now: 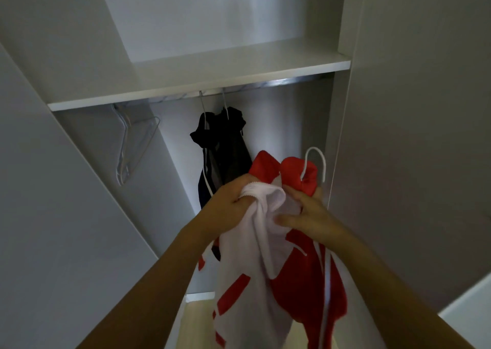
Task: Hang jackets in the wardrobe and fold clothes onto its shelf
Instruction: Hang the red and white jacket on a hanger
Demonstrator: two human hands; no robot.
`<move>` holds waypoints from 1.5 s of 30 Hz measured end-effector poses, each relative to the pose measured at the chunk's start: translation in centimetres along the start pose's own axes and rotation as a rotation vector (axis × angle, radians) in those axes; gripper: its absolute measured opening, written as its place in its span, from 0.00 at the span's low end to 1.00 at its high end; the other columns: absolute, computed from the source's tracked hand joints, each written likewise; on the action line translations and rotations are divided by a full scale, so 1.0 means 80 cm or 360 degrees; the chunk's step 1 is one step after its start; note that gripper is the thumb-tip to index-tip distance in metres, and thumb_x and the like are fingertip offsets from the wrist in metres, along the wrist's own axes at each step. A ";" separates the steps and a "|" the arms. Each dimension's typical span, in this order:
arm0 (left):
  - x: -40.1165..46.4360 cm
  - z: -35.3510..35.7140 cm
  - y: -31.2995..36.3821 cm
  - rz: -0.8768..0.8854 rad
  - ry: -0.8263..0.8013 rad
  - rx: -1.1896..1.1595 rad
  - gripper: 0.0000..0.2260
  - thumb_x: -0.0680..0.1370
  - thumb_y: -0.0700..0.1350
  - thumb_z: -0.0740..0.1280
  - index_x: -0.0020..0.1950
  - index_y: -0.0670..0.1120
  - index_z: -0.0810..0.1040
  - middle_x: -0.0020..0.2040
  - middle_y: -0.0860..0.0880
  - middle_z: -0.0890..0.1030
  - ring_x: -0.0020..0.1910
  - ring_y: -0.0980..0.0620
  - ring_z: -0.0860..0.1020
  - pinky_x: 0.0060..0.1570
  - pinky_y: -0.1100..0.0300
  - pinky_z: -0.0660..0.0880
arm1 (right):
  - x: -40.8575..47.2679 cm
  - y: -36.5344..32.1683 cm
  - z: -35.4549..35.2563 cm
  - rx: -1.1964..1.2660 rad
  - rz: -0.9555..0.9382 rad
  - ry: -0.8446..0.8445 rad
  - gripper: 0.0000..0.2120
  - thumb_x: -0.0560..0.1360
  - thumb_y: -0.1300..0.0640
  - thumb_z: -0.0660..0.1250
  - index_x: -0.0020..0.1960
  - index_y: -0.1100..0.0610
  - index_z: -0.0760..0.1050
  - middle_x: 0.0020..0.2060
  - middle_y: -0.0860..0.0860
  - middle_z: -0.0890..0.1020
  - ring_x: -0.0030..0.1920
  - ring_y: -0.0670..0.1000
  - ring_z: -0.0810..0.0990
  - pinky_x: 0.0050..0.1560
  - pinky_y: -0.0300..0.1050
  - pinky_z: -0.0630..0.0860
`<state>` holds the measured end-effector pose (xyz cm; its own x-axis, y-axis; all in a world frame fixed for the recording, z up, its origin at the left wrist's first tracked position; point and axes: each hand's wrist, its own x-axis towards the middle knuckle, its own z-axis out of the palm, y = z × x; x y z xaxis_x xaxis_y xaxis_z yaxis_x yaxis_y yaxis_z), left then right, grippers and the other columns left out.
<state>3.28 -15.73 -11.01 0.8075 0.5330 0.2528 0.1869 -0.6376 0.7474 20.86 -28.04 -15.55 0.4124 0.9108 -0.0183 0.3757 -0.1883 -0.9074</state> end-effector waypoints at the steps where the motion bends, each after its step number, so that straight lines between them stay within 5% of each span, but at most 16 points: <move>1: 0.001 0.000 0.005 0.0038 -0.0046 0.0015 0.13 0.81 0.37 0.61 0.57 0.55 0.75 0.50 0.61 0.79 0.49 0.70 0.76 0.48 0.78 0.68 | -0.002 -0.003 0.002 0.0018 -0.0049 -0.0072 0.41 0.64 0.49 0.79 0.72 0.38 0.64 0.60 0.31 0.53 0.63 0.36 0.62 0.64 0.31 0.62; 3: 0.003 0.001 0.014 0.0120 -0.0129 0.0058 0.13 0.80 0.35 0.62 0.56 0.53 0.75 0.48 0.61 0.78 0.47 0.70 0.76 0.47 0.77 0.69 | -0.003 -0.004 0.007 -0.0001 -0.0160 -0.0145 0.41 0.63 0.47 0.80 0.68 0.30 0.62 0.58 0.26 0.53 0.59 0.29 0.61 0.56 0.19 0.60; 5: 0.003 0.002 0.023 0.0157 -0.0171 0.0110 0.12 0.79 0.35 0.62 0.55 0.52 0.75 0.45 0.60 0.78 0.45 0.71 0.76 0.44 0.77 0.69 | -0.001 -0.006 0.012 -0.0074 -0.0212 -0.0142 0.36 0.63 0.48 0.80 0.64 0.31 0.66 0.62 0.37 0.58 0.58 0.34 0.63 0.49 0.17 0.62; 8: 0.005 0.003 0.030 0.0144 -0.0080 0.0154 0.09 0.79 0.38 0.63 0.57 0.47 0.74 0.44 0.58 0.76 0.43 0.68 0.76 0.42 0.75 0.71 | 0.006 -0.011 0.018 -0.0093 -0.0225 0.0049 0.19 0.70 0.49 0.74 0.55 0.32 0.72 0.59 0.44 0.64 0.49 0.36 0.69 0.52 0.31 0.67; 10: 0.003 0.000 0.028 0.0111 0.0023 0.0191 0.11 0.79 0.43 0.64 0.59 0.54 0.68 0.46 0.57 0.76 0.44 0.64 0.77 0.41 0.73 0.73 | 0.011 -0.016 0.018 -0.0025 -0.0170 0.0234 0.08 0.75 0.47 0.65 0.45 0.32 0.74 0.55 0.46 0.70 0.46 0.40 0.73 0.48 0.38 0.69; 13: -0.008 0.000 0.011 -0.0087 0.0089 0.0312 0.16 0.77 0.50 0.67 0.56 0.62 0.61 0.47 0.56 0.76 0.41 0.59 0.78 0.39 0.67 0.76 | 0.014 -0.023 0.016 0.0260 -0.0116 0.0495 0.12 0.76 0.46 0.61 0.37 0.38 0.78 0.48 0.47 0.75 0.45 0.45 0.77 0.42 0.40 0.69; 18: -0.050 0.032 -0.060 -0.0507 -0.0086 0.0465 0.12 0.77 0.49 0.66 0.59 0.55 0.73 0.50 0.55 0.79 0.48 0.55 0.79 0.51 0.62 0.74 | 0.011 -0.033 0.013 0.0665 -0.0030 0.0797 0.10 0.70 0.45 0.62 0.38 0.43 0.81 0.53 0.56 0.78 0.49 0.53 0.80 0.51 0.51 0.77; 22: -0.065 0.032 -0.102 -0.0773 0.0048 0.0517 0.14 0.79 0.49 0.65 0.64 0.48 0.74 0.57 0.48 0.81 0.49 0.54 0.76 0.49 0.64 0.70 | 0.004 -0.031 0.011 0.0735 -0.0025 0.0900 0.10 0.69 0.45 0.62 0.37 0.46 0.81 0.54 0.55 0.79 0.48 0.54 0.80 0.54 0.55 0.78; 27: -0.045 -0.004 -0.082 -0.0407 0.0066 0.0853 0.15 0.81 0.49 0.62 0.67 0.52 0.75 0.55 0.48 0.82 0.50 0.50 0.80 0.48 0.64 0.69 | -0.004 -0.009 -0.007 0.0290 -0.0024 0.0829 0.05 0.71 0.46 0.66 0.44 0.45 0.78 0.53 0.51 0.78 0.51 0.49 0.75 0.48 0.42 0.73; 31: -0.006 -0.040 -0.037 0.0034 -0.0070 0.1435 0.12 0.79 0.48 0.61 0.61 0.53 0.77 0.50 0.51 0.82 0.47 0.51 0.79 0.41 0.63 0.66 | -0.019 0.013 -0.014 -0.0060 -0.0061 0.0553 0.21 0.70 0.47 0.72 0.60 0.36 0.71 0.66 0.48 0.71 0.69 0.46 0.61 0.62 0.39 0.60; 33: 0.014 -0.049 -0.018 0.0126 -0.0211 0.1662 0.11 0.79 0.48 0.60 0.59 0.52 0.76 0.49 0.52 0.81 0.46 0.53 0.79 0.41 0.62 0.67 | -0.024 0.018 -0.009 0.0085 -0.0055 0.0504 0.23 0.73 0.50 0.72 0.64 0.36 0.71 0.65 0.43 0.64 0.65 0.42 0.66 0.59 0.36 0.65; 36: 0.032 -0.055 0.000 0.0189 -0.0445 0.1893 0.10 0.81 0.47 0.60 0.59 0.50 0.76 0.49 0.51 0.80 0.47 0.53 0.79 0.43 0.63 0.68 | -0.024 0.011 -0.005 0.0603 -0.0128 0.0606 0.11 0.76 0.51 0.68 0.52 0.36 0.81 0.56 0.39 0.77 0.50 0.33 0.78 0.45 0.24 0.73; 38: 0.037 -0.054 0.010 0.0253 -0.0540 0.1926 0.09 0.81 0.45 0.60 0.59 0.50 0.76 0.48 0.50 0.80 0.47 0.52 0.79 0.46 0.61 0.72 | -0.019 0.006 -0.001 0.0577 -0.0125 0.0645 0.12 0.77 0.55 0.67 0.41 0.41 0.85 0.53 0.45 0.82 0.47 0.37 0.81 0.42 0.24 0.73; 41: 0.046 -0.043 0.026 0.0398 -0.0513 0.1779 0.08 0.79 0.45 0.61 0.56 0.48 0.76 0.47 0.50 0.79 0.45 0.51 0.78 0.46 0.58 0.75 | -0.018 -0.001 0.009 0.0298 -0.0120 0.0651 0.18 0.75 0.61 0.68 0.34 0.41 0.83 0.60 0.55 0.74 0.53 0.48 0.79 0.54 0.31 0.74; 45: 0.061 -0.034 0.045 0.0230 -0.0470 0.1314 0.07 0.76 0.46 0.65 0.51 0.45 0.72 0.44 0.47 0.79 0.41 0.49 0.77 0.43 0.54 0.76 | -0.029 -0.008 0.017 0.0023 -0.0102 0.0359 0.20 0.72 0.60 0.70 0.50 0.34 0.78 0.67 0.51 0.65 0.59 0.51 0.74 0.53 0.27 0.71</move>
<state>6.37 -13.95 -5.43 0.9445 0.3236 0.0561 0.3236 -0.9461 0.0099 18.57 -29.51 -15.48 0.5635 0.8154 0.1324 0.3957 -0.1258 -0.9097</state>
